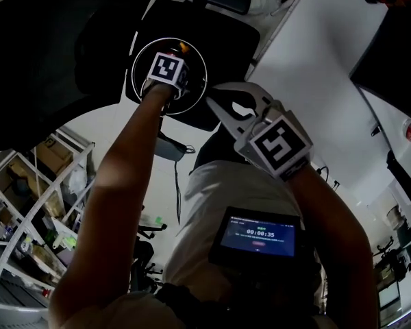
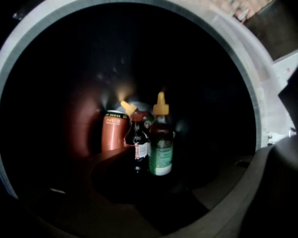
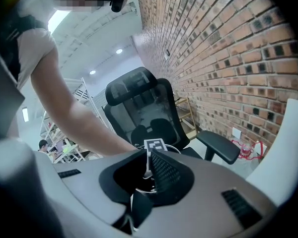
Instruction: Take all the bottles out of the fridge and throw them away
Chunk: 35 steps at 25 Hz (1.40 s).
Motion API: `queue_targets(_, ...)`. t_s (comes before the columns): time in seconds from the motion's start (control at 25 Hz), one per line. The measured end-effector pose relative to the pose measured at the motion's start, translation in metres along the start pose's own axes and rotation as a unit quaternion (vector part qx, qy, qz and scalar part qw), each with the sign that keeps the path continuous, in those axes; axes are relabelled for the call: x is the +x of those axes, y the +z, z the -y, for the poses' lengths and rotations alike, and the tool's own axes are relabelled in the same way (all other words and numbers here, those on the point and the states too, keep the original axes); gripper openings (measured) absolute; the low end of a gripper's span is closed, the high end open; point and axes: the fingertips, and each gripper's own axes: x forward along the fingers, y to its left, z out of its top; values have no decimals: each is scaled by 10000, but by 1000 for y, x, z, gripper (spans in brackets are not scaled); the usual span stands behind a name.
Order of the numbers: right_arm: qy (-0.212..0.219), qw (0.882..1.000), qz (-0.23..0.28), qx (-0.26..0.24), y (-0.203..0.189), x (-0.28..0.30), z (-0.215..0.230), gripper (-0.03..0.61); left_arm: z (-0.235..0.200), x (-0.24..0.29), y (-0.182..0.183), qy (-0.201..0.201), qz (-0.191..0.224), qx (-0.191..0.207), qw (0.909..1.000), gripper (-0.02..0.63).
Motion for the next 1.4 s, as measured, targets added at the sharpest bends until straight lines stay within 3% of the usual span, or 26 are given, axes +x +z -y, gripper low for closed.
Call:
queue_targets(0.2,-180,9996,176,-141,9,-32,-4,8,16,-52,-3,193,810,233,9963,169)
queue_targets(0.28,-248,9990,269,-239,13,-49,-7,8,24,-82,-1,340,1286,435,9902,129)
queue_targets(0.36,-372,9981,353,-331,15,-67,-7,8,36,-111,8,484,1883,737,9781,100)
queue_targets(0.44,-541,9969,458,-353,14,-88,-5,8,61,-144,20,438,2609,1007,9591,42)
queue_targets(0.56,-803,9942,653,-286,10,-126,-4,8,131,-200,37,-244,3789,1191,9174,3)
queue_targets(0.68,-1120,9894,905,-192,3,-170,-3,8,200,-238,40,-755,4439,1458,8809,3)
queue_targets(0.88,-1747,9760,1269,-283,-8,-240,5,8,287,-281,58,-1148,4937,2019,8380,3)
queue_targets(1.04,-2249,9623,1522,-173,-20,-302,10,8,356,-303,73,-1355,5093,2424,8145,3)
queue_targets(1.4,-3306,9176,2186,319,-63,-419,20,8,538,-296,89,-1975,4825,3966,7556,4)
